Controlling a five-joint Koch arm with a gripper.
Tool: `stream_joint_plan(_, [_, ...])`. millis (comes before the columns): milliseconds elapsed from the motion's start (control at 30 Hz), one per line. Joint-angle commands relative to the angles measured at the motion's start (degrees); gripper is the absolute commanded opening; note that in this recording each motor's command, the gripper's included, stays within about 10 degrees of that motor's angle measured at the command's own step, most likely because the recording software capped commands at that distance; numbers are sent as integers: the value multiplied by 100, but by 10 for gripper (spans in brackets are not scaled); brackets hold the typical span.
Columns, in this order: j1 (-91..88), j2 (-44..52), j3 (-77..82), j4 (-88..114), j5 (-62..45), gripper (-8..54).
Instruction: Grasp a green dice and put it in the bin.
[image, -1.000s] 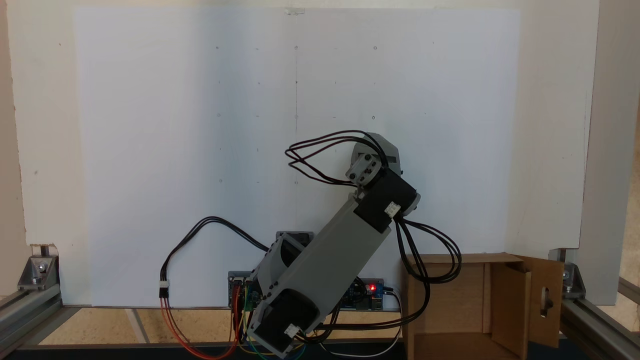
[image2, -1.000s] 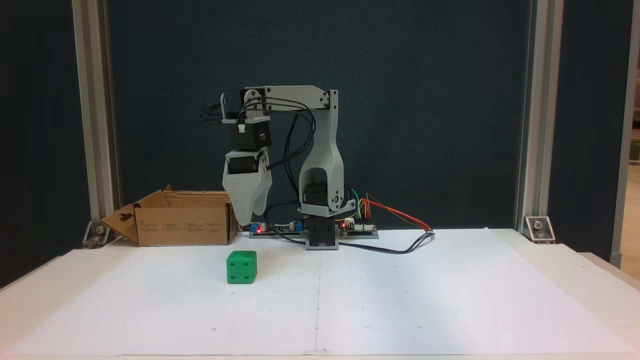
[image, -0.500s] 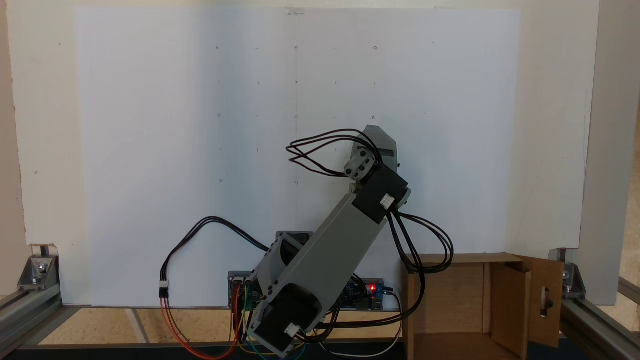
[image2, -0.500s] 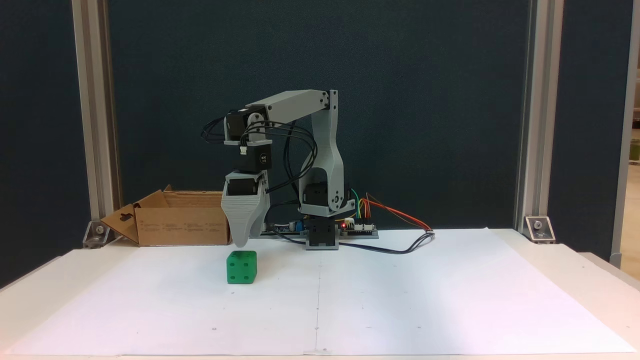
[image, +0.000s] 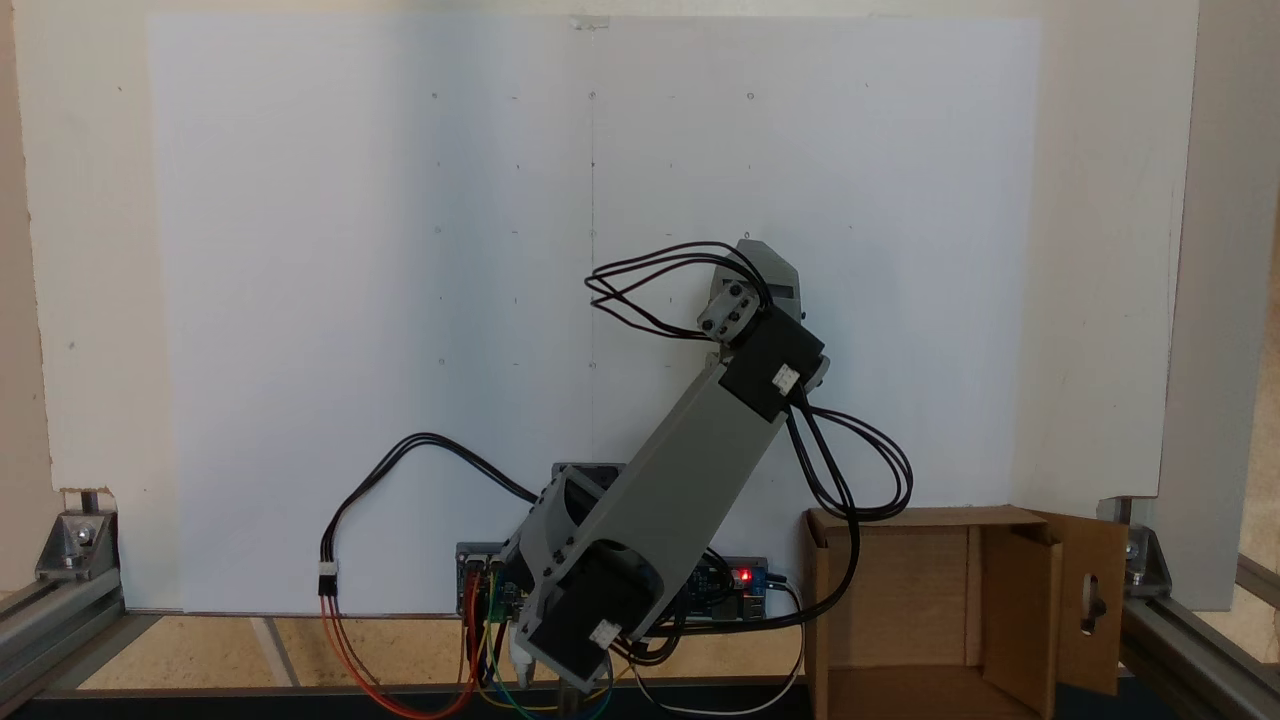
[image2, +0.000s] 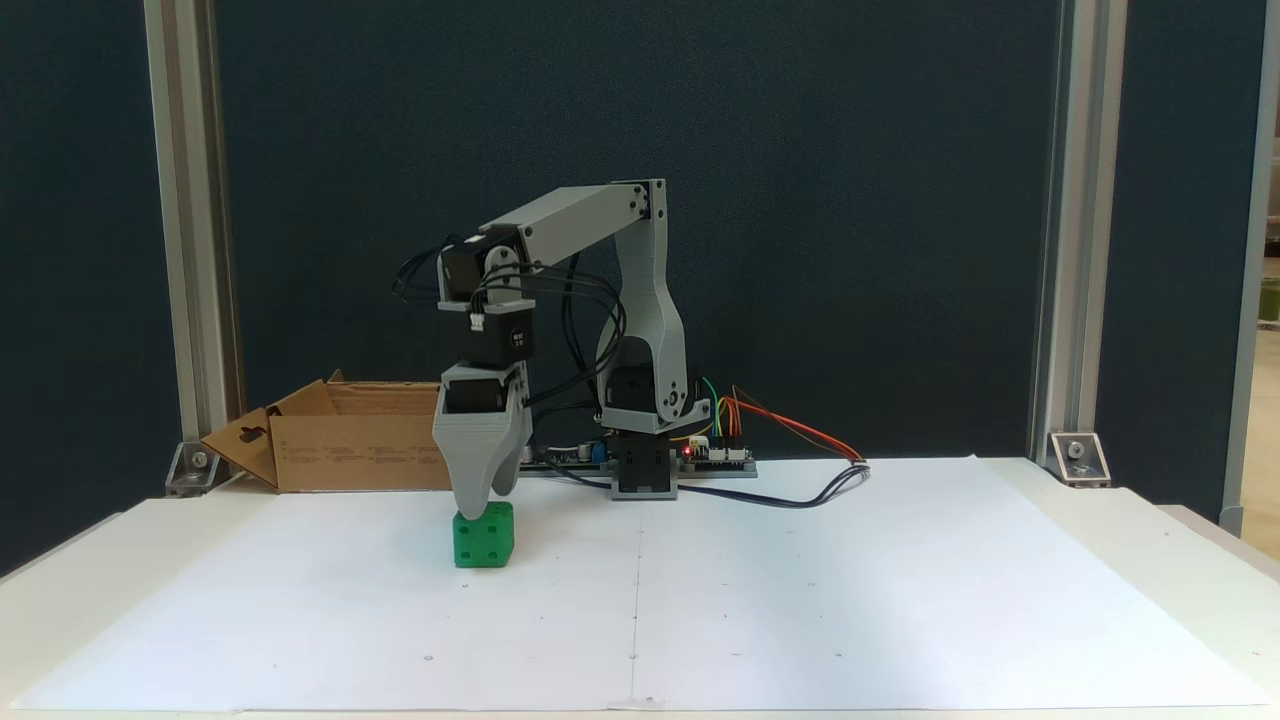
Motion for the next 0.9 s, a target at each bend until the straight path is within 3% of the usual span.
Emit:
stream_joint_plan(0, [0,-9,-44,-185,-334,454])
stream_joint_plan(867, [44,-396,413,-1169,-325,431])
